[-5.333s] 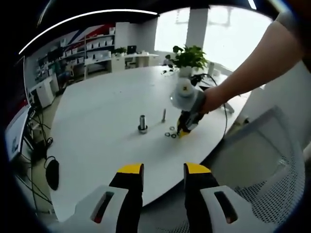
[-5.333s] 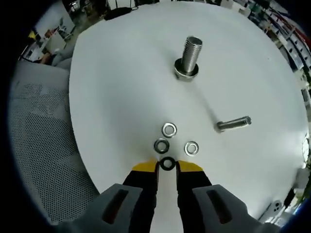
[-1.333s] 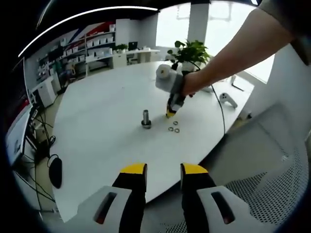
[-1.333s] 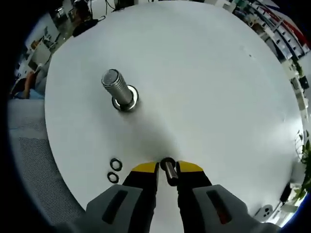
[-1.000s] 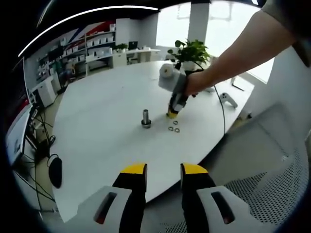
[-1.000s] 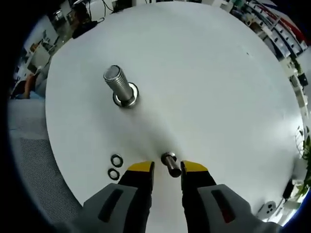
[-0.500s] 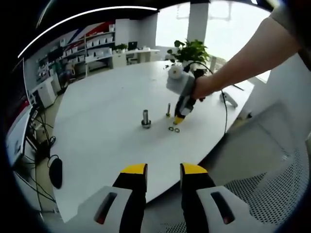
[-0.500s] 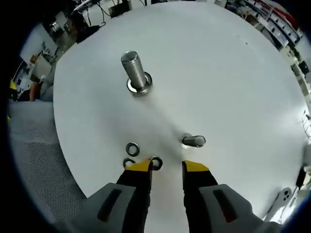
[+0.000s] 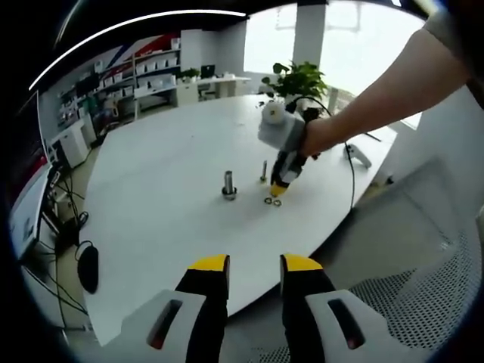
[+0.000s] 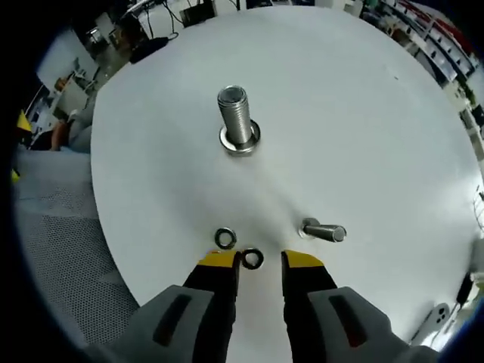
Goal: Place the washer onto the threaded stud by aligning its center hole with the stud, sliding it down to the base, and recovering from edge contact or off-axis alignment until the washer reaches the visible bottom stop.
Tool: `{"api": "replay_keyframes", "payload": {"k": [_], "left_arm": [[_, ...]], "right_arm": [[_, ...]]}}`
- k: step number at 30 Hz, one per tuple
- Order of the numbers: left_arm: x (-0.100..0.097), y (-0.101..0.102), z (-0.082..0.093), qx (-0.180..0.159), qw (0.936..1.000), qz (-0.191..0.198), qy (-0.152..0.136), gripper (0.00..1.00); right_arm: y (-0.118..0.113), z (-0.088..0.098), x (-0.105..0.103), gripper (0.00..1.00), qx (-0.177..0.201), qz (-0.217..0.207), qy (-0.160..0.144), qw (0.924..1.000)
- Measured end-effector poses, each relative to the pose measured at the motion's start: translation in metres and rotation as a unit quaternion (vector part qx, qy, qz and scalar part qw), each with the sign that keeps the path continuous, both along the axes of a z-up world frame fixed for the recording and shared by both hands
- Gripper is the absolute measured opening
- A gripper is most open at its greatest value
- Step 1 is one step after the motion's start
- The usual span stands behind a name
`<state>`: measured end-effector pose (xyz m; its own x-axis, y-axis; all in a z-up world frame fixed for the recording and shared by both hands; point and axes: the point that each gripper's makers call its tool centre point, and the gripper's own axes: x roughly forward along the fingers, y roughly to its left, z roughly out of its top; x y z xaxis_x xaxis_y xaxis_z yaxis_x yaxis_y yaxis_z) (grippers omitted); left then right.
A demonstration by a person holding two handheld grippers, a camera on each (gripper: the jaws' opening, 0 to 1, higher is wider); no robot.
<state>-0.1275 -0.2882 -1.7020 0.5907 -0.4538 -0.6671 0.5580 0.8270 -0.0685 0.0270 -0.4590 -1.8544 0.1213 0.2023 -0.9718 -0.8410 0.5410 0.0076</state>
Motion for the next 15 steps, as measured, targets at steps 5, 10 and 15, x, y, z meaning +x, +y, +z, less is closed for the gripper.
{"api": "replay_keyframes", "payload": {"k": [5,10,15], "left_arm": [[-0.0002,0.0007,-0.0001,0.002,1.0,0.001,0.0,0.24],[-0.0009,-0.0008,-0.0003,0.003,1.0,-0.004,0.001,0.24],[-0.0012,-0.0008,-0.0007,0.003,1.0,-0.005,0.001,0.24]], "right_arm": [[-0.0004,0.0009,0.0008,0.23,0.001,0.024,-0.014,0.9996],[-0.0035,0.001,0.0021,0.21,-0.005,0.035,-0.012,0.9993],[0.0009,0.0002,-0.0046,0.15,-0.029,0.092,-0.023,0.9951]]}}
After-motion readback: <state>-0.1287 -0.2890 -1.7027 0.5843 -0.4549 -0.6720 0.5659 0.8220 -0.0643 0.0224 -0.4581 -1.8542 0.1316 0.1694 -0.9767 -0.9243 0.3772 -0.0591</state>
